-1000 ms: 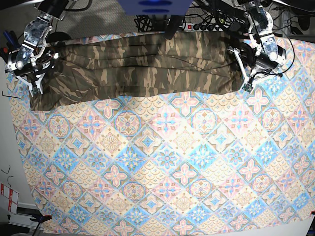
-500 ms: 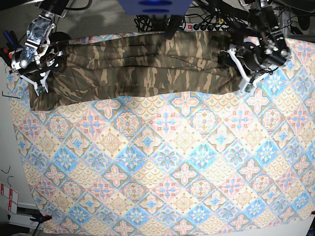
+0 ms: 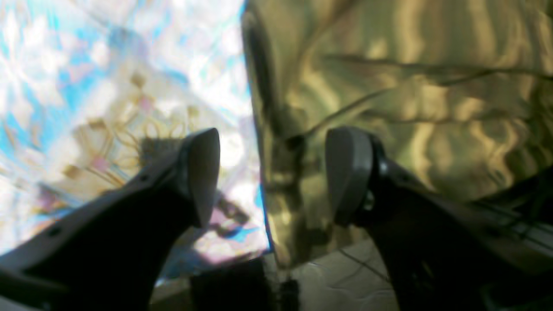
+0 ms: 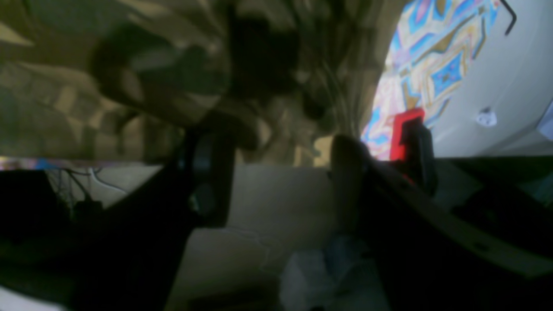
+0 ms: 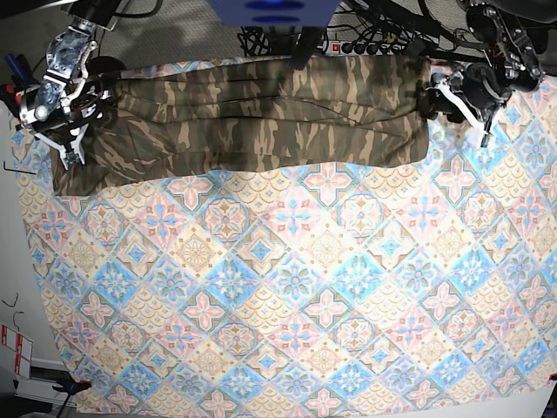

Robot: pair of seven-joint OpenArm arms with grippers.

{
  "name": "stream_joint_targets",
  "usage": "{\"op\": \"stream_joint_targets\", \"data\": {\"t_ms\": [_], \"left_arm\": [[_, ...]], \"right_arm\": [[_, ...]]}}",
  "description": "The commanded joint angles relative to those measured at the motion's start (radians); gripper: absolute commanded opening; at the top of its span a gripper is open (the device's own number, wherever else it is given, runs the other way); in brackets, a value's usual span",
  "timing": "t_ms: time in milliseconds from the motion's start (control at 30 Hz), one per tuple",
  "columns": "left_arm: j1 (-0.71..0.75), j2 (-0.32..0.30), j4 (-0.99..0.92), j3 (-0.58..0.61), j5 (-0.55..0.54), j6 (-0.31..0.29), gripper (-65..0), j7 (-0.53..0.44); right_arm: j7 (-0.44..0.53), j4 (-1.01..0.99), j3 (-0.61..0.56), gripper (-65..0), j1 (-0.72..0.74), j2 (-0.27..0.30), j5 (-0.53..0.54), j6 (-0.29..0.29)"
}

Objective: Fold the T-shirt properly
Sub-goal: 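Release the shirt with the left gripper and move it along the shirt edge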

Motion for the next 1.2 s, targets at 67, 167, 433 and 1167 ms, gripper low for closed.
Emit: {"op": "stream_joint_targets", "data": {"t_ms": [67,167,433,1167], "left_arm": [[-0.002,-0.034,-0.052,0.058,-0.024,-0.006,-28.8,-0.091],[-0.008,-0.037,-0.085,0.108,-0.021,-0.006,-28.9,-0.148],[-0.089,-0.037,-0.266,0.162,-0.019,-0.006,-28.9,-0.163],[-0.223,-0.009,-0.295,0.250,0.132,-0.006,-65.0,-0.065]], "right_arm": [[0.004,0.017,0.002,-29.4,0.006,0.014,-0.007,-0.001],[0.004,0.017,0.002,-29.4,0.006,0.014,-0.007,-0.001],[0.004,0.017,0.002,-29.4,0.006,0.014,-0.007,-0.001],[0.005,0.014,0.044,-29.4,0.015,0.024,-0.007,-0.001]]}}
